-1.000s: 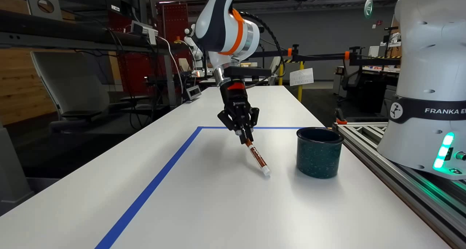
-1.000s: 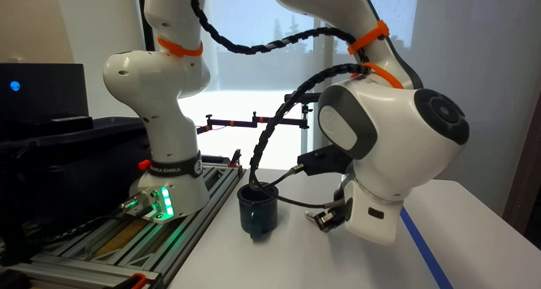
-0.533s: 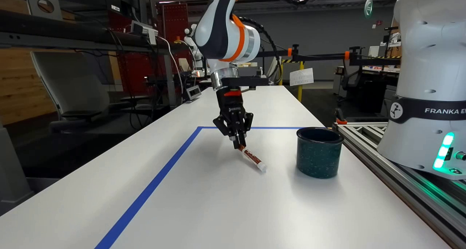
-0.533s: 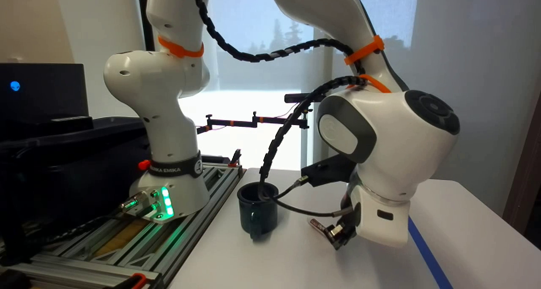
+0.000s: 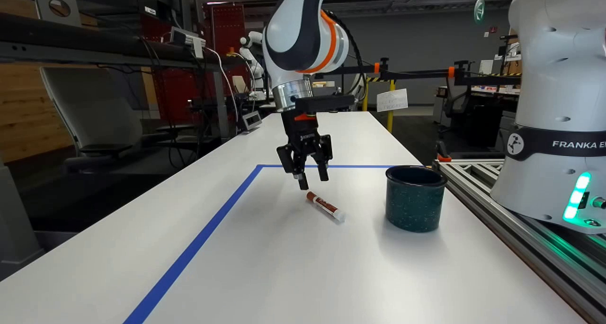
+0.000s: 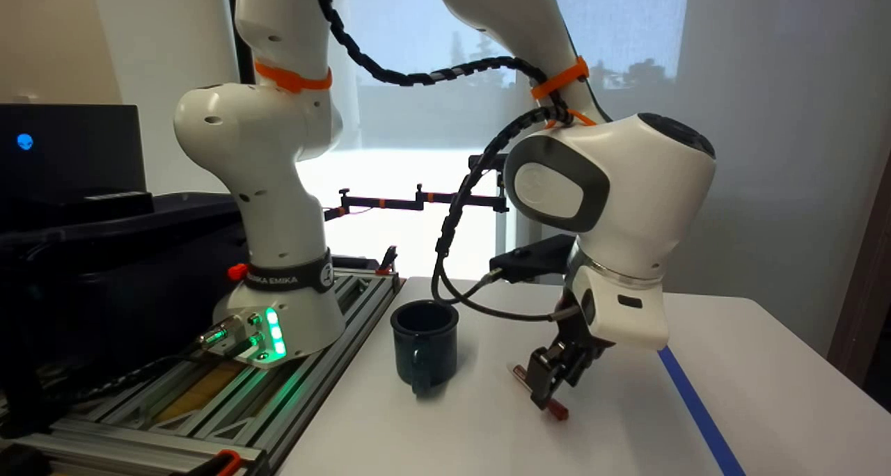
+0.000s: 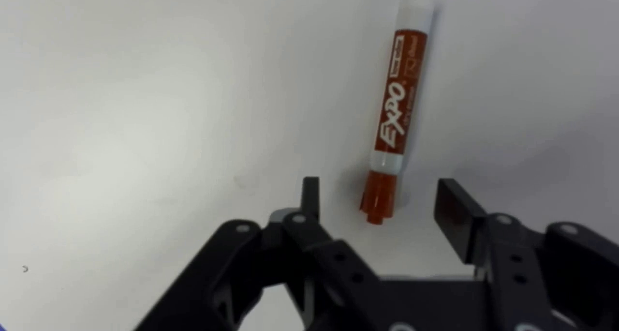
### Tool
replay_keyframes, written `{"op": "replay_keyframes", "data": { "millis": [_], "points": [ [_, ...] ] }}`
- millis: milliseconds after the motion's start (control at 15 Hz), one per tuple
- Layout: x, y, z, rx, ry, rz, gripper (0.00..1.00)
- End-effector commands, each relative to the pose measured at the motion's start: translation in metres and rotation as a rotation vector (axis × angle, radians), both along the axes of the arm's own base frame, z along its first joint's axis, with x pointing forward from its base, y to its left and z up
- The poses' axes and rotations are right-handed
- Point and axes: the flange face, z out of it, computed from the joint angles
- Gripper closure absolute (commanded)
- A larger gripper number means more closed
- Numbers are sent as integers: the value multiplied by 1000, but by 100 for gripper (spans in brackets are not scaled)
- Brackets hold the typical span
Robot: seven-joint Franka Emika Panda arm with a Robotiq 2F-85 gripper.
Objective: Put the red marker on the table.
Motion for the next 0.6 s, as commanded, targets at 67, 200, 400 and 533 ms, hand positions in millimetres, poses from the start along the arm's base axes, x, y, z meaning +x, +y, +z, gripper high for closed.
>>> {"op": "replay_keyframes", "data": {
  "millis": [67,200,400,533],
  "points": [
    [-22,18,33,-68,-39,142,0],
    [-28,25,44,-82,-51,229,0],
    [-40,34,60,-93,-81,392,0],
    [-49,40,71,-82,-112,487,0]
  ]
}}
